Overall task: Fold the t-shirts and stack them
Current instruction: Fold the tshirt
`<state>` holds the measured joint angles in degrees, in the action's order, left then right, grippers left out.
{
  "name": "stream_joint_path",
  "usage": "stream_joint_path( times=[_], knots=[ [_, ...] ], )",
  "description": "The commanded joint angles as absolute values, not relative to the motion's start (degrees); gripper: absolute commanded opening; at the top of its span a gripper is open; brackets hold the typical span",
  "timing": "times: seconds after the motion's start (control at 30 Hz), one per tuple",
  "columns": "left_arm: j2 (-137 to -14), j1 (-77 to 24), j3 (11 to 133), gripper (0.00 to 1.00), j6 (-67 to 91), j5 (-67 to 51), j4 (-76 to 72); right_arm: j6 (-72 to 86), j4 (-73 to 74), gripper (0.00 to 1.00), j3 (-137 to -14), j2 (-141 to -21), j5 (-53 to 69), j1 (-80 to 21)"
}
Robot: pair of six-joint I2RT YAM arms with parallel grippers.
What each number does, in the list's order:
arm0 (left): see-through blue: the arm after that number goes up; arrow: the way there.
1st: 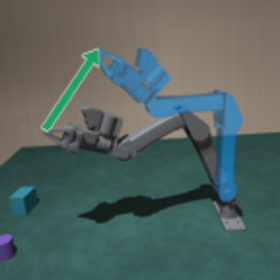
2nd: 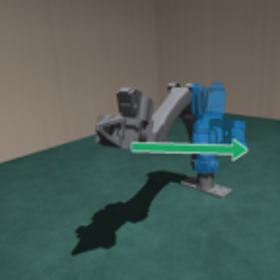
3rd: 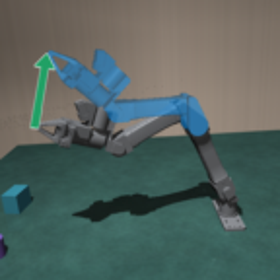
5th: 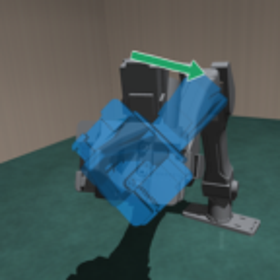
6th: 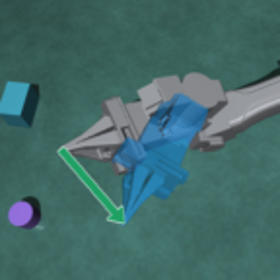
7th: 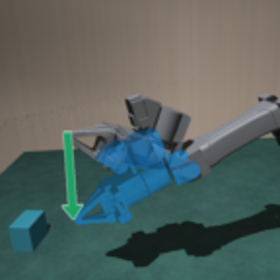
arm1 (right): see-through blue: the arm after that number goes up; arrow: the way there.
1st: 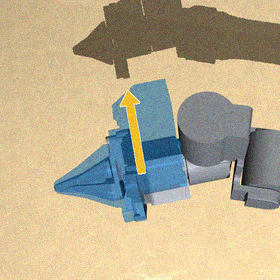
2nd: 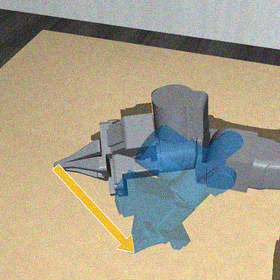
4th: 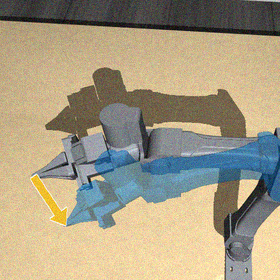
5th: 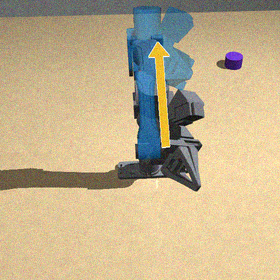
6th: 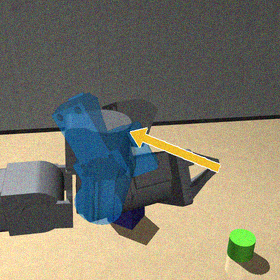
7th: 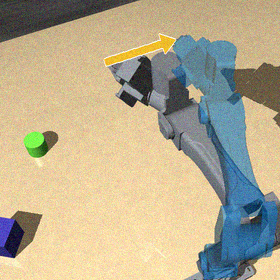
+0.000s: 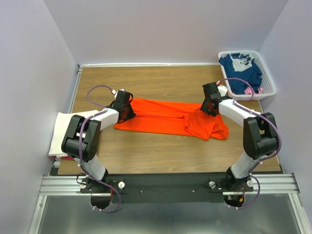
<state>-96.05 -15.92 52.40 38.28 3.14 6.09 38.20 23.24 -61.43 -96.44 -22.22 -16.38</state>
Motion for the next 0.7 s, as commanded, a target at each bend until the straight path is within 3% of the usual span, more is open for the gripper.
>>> stream_joint_path(
  times=[0.0, 0.37, 0.67],
  knots=[
    [-97.29, -17.75, 49.93, 0.22, 39.99, 8.17, 5.8, 37.26, 18.29, 0.52, -60.82, -99.92, -18.02, -15.82],
    [-95.98, -22.84, 48.96, 0.07, 36.56, 10.11, 10.63, 33.94, 16.44, 0.52, -70.04, -112.74, -15.38, -15.03],
    [-92.29, -29.35, 47.02, 0.0, 34.89, 5.72, 14.5, 23.84, 16.61, 0.52, -91.28, -127.52, -10.12, -15.03]
  ],
)
